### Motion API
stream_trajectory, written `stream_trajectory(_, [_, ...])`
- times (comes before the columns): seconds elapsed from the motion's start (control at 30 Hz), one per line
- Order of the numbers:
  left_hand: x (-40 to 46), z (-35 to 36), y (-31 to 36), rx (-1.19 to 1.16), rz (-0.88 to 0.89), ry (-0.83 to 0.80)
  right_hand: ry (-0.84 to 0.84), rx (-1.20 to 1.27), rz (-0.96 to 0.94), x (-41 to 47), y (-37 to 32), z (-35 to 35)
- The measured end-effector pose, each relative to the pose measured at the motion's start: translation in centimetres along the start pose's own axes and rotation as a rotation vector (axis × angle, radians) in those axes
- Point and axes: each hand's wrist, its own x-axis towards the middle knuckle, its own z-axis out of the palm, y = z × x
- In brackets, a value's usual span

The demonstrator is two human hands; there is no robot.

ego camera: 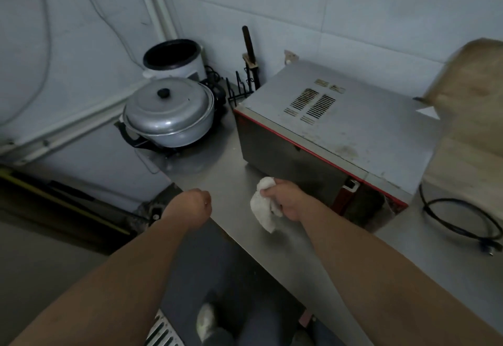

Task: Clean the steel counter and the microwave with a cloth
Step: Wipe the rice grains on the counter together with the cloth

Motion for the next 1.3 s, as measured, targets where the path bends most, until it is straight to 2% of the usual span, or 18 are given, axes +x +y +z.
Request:
stream_trajectory(0.2, [4.7, -0.8, -6.8, 0.007, 0.012, -0.014, 0.059, 0.042, 0.004, 3.7, -3.0, 4.7])
stream_trajectory(0.33, [8.7, -2.3, -11.2, -0.049, 0.071, 0.037, 0.244, 0.058, -0.014, 6.9, -3.9, 8.8])
stream_trajectory(0.43, [10.9, -2.3, -15.0, -0.034, 0.098, -0.044, 0.373, -0.068, 0.015, 8.4, -4.6, 12.2])
stream_trajectory(0.53, [13.4, -2.1, -18.4, 0.014, 0.117, -0.110, 0.408, -0.048, 0.013, 9.3, -4.9, 14.6])
stream_trajectory(0.67, [15.4, -1.3, -19.9, 0.003, 0.165, -0.153, 0.459, 0.032, 0.049, 10.5, -5.3, 16.1])
stream_trajectory(0.8, [17.6, -0.8, -20.6, -0.083, 0.187, -0.129, 0.527, 0.097, 0.045, 13.8, -6.5, 16.3])
stream_trajectory(0.93, [18.9, -1.3, -21.1, -0.040, 0.194, -0.107, 0.503, 0.100, 0.069, 17.6, -6.7, 16.1])
stream_trajectory(1.1, [21.5, -2.3, -21.4, 0.019, 0.191, -0.082, 0.463, 0.226, 0.082, 19.6, -8.7, 16.9])
stream_trajectory(1.17, [22.3, -2.1, -20.9, 0.036, 0.215, -0.059, 0.418, 0.193, 0.105, 20.1, -8.7, 16.9])
stream_trajectory(1.3, [23.6, -1.7, -17.9, 0.044, 0.303, -0.121, 0.382, 0.143, 0.120, 19.2, -7.6, 16.7])
